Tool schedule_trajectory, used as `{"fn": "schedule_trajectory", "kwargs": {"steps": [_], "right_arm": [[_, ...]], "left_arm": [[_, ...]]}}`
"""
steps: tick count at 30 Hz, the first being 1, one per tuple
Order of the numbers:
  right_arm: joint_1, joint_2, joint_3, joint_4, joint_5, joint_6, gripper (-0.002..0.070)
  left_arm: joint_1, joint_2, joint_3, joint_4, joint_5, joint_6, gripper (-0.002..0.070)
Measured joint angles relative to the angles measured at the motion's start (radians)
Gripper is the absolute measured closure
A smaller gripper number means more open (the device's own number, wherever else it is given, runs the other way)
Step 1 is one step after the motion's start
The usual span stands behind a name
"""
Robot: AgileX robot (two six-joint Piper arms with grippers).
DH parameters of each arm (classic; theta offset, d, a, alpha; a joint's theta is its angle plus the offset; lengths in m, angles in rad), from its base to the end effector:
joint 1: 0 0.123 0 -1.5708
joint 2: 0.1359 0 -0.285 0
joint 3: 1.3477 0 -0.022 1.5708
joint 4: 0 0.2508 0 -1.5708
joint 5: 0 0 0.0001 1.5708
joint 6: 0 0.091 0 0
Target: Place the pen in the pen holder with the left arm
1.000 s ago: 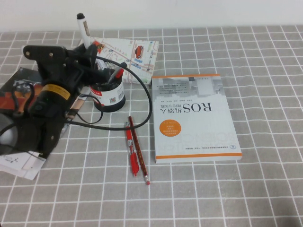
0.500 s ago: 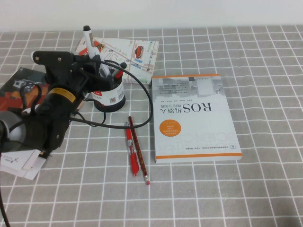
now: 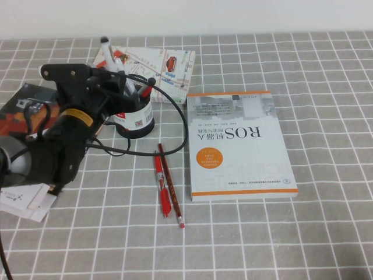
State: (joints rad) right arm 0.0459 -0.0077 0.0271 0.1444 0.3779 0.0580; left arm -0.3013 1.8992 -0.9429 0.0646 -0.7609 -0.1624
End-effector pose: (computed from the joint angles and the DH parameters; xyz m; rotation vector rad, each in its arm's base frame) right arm 0.0524 0.0073 0.1709 0.1012 1.8797 0.2134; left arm 0.3776 -0.1216 0.1905 0.1905 1.6813 -0.3506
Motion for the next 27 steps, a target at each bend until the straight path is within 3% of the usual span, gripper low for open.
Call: {"fn": "schedule_trajectory", "kwargs": {"steps": [2, 5, 12, 15, 18, 20, 27], "right_arm": [[0.0, 0.0, 0.0, 0.0, 0.0, 0.0, 0.0691], [0.0, 0.0, 0.0, 0.0, 0.0, 0.0, 0.0691], [0.0, 0.0, 0.0, 0.0, 0.0, 0.0, 0.0691], [0.0, 0.0, 0.0, 0.0, 0.0, 0.0, 0.0691], [0.0, 0.0, 0.0, 0.0, 0.0, 0.0, 0.0691], [0.0, 0.0, 0.0, 0.0, 0.0, 0.0, 0.0691], [0.0, 0.0, 0.0, 0.0, 0.0, 0.0, 0.0691]], "left_arm": [[0.0, -0.01, 0.0, -0.002, 0.007, 0.0, 0.04], [0.0, -0.039, 0.0, -0.002, 0.031, 0.0, 0.0349], [-0.006, -0.17, 0.0, -0.002, 0.207, 0.001, 0.0337], [-0.031, -0.274, 0.0, 0.042, 0.319, 0.001, 0.0408], [-0.06, -0.391, 0.021, 0.113, 0.39, 0.003, 0.0561], [-0.073, -0.478, 0.051, 0.136, 0.429, 0.003, 0.0627], [-0.078, -0.764, 0.218, 0.141, 0.525, -0.008, 0.0671]]}}
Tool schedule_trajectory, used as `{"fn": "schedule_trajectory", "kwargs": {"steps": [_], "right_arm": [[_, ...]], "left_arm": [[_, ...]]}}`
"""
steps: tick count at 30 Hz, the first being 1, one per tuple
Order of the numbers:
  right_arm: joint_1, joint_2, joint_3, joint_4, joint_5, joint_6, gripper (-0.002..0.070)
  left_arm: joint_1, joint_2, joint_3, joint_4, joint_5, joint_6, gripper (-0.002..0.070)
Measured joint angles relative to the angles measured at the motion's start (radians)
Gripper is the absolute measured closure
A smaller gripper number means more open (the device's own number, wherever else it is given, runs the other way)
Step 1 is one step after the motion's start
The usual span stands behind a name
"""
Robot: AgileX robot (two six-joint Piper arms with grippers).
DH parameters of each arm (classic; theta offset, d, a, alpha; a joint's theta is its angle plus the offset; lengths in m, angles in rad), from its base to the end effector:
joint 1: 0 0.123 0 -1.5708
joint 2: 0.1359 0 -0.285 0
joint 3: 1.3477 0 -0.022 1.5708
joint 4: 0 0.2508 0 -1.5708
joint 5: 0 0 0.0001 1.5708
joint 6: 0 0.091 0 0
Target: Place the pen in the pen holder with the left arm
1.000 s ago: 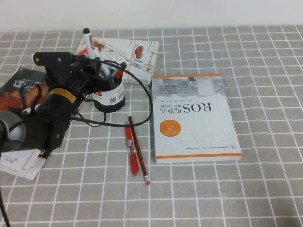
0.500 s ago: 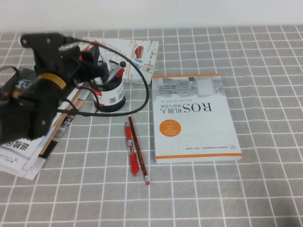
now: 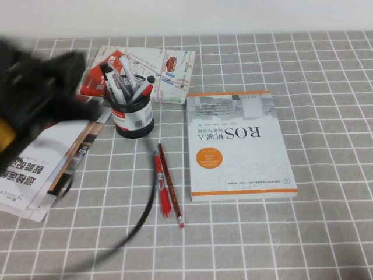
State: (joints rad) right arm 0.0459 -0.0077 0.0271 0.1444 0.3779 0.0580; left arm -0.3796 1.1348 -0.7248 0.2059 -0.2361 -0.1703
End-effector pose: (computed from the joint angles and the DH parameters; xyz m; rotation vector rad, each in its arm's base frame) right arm 0.0524 0.0073 0.1709 0.1012 1.8797 0.2134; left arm 0.2316 -0.0971 0.3282 0.3755 1.6284 -0.3045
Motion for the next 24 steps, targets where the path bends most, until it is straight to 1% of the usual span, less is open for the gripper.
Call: {"fn": "schedule_trajectory", "kwargs": {"steps": [1, 6, 12, 17, 21, 24], "right_arm": [[0.0, 0.0, 0.0, 0.0, 0.0, 0.0, 0.0691], [0.0, 0.0, 0.0, 0.0, 0.0, 0.0, 0.0691], [0.0, 0.0, 0.0, 0.0, 0.0, 0.0, 0.0691], [0.0, 0.0, 0.0, 0.0, 0.0, 0.0, 0.0691], [0.0, 0.0, 0.0, 0.0, 0.0, 0.0, 0.0691], [0.0, 0.0, 0.0, 0.0, 0.0, 0.0, 0.0691]], "left_arm": [[0.0, -0.081, 0.057, 0.0, 0.019, -0.023, 0.0673], [0.0, -0.308, 0.236, -0.004, 0.037, -0.107, 0.0675], [0.0, -0.549, 0.468, -0.004, 0.046, -0.127, 0.0675], [0.0, -0.618, 0.581, -0.004, 0.046, -0.128, 0.0675], [0.0, -0.626, 0.615, -0.004, 0.044, -0.151, 0.0675], [0.0, -0.629, 0.622, -0.004, 0.032, -0.137, 0.0675]]}}
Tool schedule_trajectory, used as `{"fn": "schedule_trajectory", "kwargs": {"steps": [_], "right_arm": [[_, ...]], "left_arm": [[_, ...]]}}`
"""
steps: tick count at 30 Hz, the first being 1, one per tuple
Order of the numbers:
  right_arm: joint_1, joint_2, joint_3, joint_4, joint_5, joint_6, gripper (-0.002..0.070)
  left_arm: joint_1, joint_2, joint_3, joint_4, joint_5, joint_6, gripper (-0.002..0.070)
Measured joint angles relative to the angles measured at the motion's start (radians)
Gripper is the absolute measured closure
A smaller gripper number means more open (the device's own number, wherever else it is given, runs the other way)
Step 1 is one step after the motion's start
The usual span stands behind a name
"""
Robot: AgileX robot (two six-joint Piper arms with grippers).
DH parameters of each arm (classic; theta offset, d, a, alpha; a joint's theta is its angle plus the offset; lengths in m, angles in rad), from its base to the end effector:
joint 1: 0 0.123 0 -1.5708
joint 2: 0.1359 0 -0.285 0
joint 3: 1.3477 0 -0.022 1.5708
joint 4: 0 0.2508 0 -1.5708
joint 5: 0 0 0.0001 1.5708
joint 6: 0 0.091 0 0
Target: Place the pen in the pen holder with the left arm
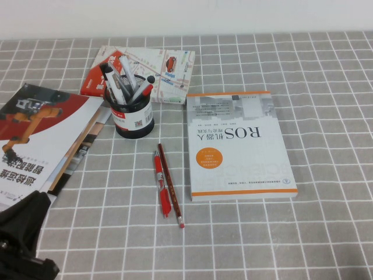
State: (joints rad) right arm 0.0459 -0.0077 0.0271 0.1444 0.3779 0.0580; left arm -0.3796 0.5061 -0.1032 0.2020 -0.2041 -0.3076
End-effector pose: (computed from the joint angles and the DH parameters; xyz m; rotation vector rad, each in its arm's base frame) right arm 0.0524 0.0073 0.1709 0.1012 1.8797 0.2134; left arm 0.0983 -0.0432 0.2261 0.2596 1.6824 -0.4007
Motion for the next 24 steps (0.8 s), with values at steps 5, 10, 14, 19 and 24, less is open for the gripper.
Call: {"fn": "schedule_trajectory", "kwargs": {"steps": [5, 10, 14, 19, 24], "right_arm": [[0.0, 0.0, 0.0, 0.0, 0.0, 0.0, 0.0691], [0.0, 0.0, 0.0, 0.0, 0.0, 0.0, 0.0691], [0.0, 0.0, 0.0, 0.0, 0.0, 0.0, 0.0691], [0.0, 0.0, 0.0, 0.0, 0.0, 0.0, 0.0691], [0.0, 0.0, 0.0, 0.0, 0.0, 0.0, 0.0691]], "left_arm": [[0.0, -0.007, 0.014, -0.008, -0.014, 0.033, 0.0675], [0.037, -0.121, 0.075, -0.137, -0.016, 0.148, 0.0675], [0.128, -0.279, 0.119, -0.178, 0.0, 0.202, 0.0675], [0.233, -0.474, 0.125, -0.243, 0.129, 0.22, 0.0675], [0.288, -0.514, 0.128, -0.28, 0.303, 0.242, 0.0675]]}}
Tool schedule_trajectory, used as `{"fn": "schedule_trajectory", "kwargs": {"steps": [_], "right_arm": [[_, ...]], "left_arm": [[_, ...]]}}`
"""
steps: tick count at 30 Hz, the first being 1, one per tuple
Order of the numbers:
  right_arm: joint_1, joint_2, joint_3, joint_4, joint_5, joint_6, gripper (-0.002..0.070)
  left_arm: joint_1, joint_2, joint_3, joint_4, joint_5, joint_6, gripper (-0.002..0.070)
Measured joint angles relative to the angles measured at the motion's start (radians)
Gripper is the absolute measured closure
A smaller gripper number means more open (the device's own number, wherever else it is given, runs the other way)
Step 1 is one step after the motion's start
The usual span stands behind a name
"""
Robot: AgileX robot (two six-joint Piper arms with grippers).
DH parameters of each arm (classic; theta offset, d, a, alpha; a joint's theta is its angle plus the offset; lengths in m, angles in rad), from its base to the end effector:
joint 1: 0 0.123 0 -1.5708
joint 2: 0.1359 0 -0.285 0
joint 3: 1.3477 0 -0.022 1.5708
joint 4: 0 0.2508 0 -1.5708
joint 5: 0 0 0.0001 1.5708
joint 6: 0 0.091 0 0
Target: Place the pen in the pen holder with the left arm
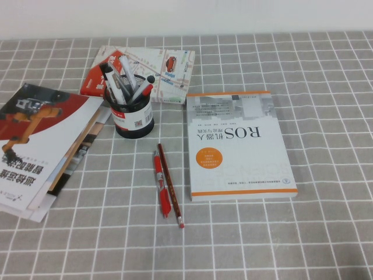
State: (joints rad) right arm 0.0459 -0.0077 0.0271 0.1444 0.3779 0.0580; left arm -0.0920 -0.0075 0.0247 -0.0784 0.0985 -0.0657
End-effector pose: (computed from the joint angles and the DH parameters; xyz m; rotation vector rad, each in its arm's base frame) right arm 0.0524 0.0073 0.1709 0.1012 1.8797 0.2134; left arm 0.0566 -0.0059 0.1963 -0.0354 1.6018 -0.1893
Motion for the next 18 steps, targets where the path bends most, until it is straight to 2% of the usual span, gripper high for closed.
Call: {"fn": "schedule_trajectory", "kwargs": {"steps": [9, 18], "right_arm": [[0.0, 0.0, 0.0, 0.0, 0.0, 0.0, 0.0691], [0.0, 0.0, 0.0, 0.0, 0.0, 0.0, 0.0691]], "left_arm": [[0.002, -0.001, 0.0, 0.026, 0.265, 0.022, 0.0675], [0.002, -0.004, 0.0, 0.042, 0.284, 0.058, 0.0675]]}}
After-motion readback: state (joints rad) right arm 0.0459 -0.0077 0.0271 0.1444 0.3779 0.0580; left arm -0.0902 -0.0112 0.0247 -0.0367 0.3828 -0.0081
